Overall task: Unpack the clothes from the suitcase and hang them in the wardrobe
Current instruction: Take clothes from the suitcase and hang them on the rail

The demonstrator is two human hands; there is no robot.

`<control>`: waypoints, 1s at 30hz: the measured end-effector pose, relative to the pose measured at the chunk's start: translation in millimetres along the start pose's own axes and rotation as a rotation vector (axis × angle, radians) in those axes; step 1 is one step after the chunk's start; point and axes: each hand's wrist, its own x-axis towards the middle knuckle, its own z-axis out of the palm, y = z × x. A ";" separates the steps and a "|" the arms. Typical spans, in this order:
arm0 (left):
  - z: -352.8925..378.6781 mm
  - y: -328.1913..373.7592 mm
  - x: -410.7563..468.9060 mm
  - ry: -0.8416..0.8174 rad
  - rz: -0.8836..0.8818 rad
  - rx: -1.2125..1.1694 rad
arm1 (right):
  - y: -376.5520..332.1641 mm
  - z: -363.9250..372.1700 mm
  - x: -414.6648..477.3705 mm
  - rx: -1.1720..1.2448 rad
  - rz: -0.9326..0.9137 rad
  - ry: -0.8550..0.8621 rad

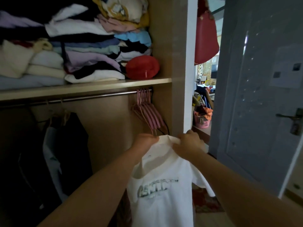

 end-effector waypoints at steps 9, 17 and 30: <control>-40.7 -26.4 45.7 -0.123 -0.099 0.014 | -60.1 10.2 21.0 1.048 0.449 -0.293; -58.6 -26.9 113.3 -0.044 -0.166 0.002 | -83.3 21.8 44.3 1.012 0.395 -0.303; -37.9 -29.0 209.9 0.000 -0.140 -0.055 | -66.8 54.1 69.4 0.295 0.219 0.043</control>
